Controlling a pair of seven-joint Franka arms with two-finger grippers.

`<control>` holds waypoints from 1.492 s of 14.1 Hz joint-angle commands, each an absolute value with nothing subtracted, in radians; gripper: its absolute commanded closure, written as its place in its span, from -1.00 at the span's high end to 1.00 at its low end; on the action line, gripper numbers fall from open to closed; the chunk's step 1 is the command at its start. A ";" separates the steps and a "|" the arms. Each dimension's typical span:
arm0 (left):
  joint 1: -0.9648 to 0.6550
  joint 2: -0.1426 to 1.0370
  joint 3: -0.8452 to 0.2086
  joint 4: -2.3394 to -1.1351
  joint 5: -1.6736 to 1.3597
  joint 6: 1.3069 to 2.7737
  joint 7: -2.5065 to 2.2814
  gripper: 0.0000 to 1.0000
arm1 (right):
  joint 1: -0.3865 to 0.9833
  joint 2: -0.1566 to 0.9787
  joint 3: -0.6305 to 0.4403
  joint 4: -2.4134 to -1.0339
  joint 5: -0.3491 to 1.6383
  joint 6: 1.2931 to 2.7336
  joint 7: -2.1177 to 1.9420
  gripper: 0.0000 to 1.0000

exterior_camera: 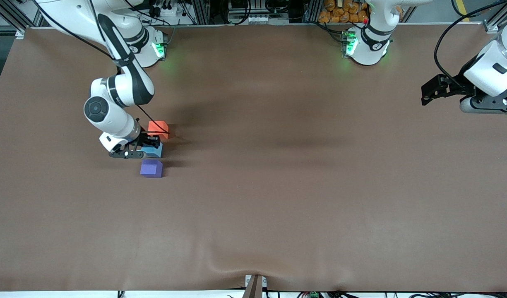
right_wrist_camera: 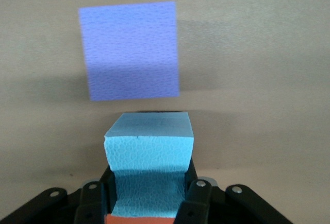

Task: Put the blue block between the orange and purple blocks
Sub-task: 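Lower the blue cube between the orange and purple cubes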

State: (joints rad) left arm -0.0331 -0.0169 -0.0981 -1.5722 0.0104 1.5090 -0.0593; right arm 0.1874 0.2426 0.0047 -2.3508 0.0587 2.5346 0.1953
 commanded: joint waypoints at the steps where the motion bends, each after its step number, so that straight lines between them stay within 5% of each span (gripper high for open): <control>1: -0.026 -0.015 -0.103 -1.560 -0.005 1.512 -0.045 1.00 | 0.173 0.242 0.018 -2.378 0.055 2.588 0.167 -1.00; 16: -0.026 -0.014 -0.103 -1.557 -0.008 1.513 -0.041 1.00 | 0.199 0.271 0.018 -2.387 0.054 2.629 0.160 -1.00; 17: -0.025 -0.014 -0.103 -1.557 -0.008 1.513 -0.041 1.00 | 0.199 0.278 0.018 -2.385 0.054 2.629 0.161 -0.70; 18: -0.026 -0.014 -0.103 -1.557 -0.008 1.513 -0.041 1.00 | 0.198 0.279 0.018 -2.381 0.055 2.619 0.166 0.98; 21: -0.025 -0.014 -0.103 -1.557 -0.008 1.513 -0.041 1.00 | 0.206 0.241 0.021 -2.323 0.057 2.495 0.173 1.00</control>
